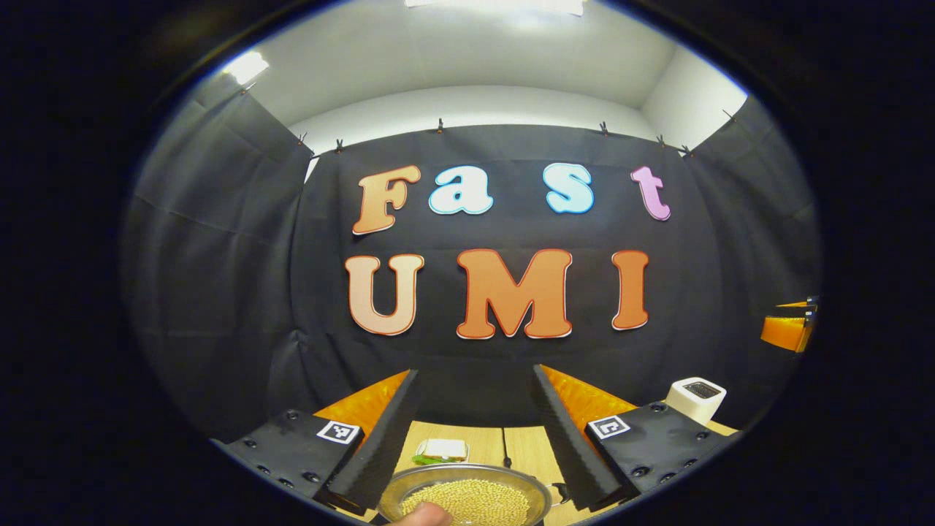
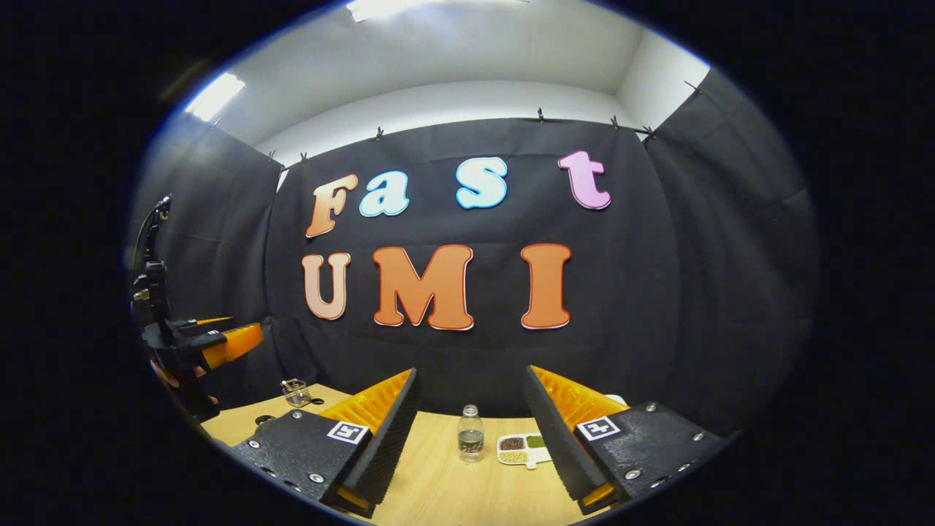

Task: First push the handle of the pot to place it horizontally, then grasp the pot with both hands and set it on the induction cooktop.

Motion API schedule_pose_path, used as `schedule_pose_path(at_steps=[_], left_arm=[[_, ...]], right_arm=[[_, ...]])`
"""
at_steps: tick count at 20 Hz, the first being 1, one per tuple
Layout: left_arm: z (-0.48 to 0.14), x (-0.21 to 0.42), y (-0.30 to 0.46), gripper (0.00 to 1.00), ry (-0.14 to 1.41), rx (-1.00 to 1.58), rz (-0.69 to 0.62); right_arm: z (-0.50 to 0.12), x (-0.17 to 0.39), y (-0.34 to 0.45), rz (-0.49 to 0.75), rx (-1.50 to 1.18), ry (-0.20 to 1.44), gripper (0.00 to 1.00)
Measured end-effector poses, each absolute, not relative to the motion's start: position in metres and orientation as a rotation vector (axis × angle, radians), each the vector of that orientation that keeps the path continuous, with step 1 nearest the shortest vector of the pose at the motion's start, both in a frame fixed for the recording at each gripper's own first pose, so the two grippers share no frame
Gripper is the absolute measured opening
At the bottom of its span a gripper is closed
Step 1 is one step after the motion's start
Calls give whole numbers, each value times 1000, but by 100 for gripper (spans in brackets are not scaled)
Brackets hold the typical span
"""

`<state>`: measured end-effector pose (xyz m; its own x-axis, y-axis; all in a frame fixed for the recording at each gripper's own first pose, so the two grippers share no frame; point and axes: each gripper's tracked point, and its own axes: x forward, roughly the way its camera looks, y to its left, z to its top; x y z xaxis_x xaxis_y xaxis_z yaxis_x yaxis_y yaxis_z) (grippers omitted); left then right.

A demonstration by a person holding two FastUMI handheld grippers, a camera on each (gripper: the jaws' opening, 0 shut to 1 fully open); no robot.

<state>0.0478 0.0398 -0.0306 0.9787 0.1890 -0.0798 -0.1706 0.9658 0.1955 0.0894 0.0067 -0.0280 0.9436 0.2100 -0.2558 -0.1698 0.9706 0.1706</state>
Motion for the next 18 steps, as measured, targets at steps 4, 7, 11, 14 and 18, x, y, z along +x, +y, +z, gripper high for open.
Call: schedule_pose_path(at_steps=[4,7,11,14,18], left_arm=[[-10,40,29,100,51,131,177],[12,39,41,100,-29,142,222],[13,35,36,98,-42,109,215],[22,29,49,98,-70,119,252],[24,22,51,98,-96,93,246]], right_arm=[[-6,94,-1,182,118,197,92],[2,92,0,196,124,169,93],[14,90,4,216,142,125,93],[10,91,1,212,132,128,93],[15,90,4,216,148,117,93]])
